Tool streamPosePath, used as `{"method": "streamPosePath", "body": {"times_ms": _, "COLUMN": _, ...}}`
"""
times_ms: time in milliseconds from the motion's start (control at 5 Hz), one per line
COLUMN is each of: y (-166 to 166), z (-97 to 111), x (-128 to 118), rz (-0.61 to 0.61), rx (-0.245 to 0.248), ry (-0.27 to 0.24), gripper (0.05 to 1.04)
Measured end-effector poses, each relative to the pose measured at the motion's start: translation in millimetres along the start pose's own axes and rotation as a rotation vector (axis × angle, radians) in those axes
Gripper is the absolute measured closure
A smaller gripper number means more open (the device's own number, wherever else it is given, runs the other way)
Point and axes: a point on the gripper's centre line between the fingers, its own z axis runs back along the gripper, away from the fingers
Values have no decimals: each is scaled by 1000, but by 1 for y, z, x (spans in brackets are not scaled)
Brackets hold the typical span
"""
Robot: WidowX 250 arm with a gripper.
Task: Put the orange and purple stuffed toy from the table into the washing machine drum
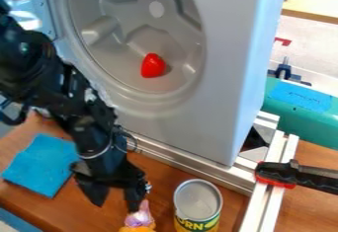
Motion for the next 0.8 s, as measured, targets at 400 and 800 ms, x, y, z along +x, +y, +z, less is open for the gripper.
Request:
{"method": "streamPosePath", "body": {"times_ms": 400, "y": -30, "z": -37, "x": -3, "rz": 17, "rx": 27, "ry": 43, "gripper": 84}}
{"method": "streamPosePath", "body": {"times_ms": 800, "y": -27, "z": -49, "x": 2, "rz": 42, "rx": 146, "ry": 89, "gripper": 84}}
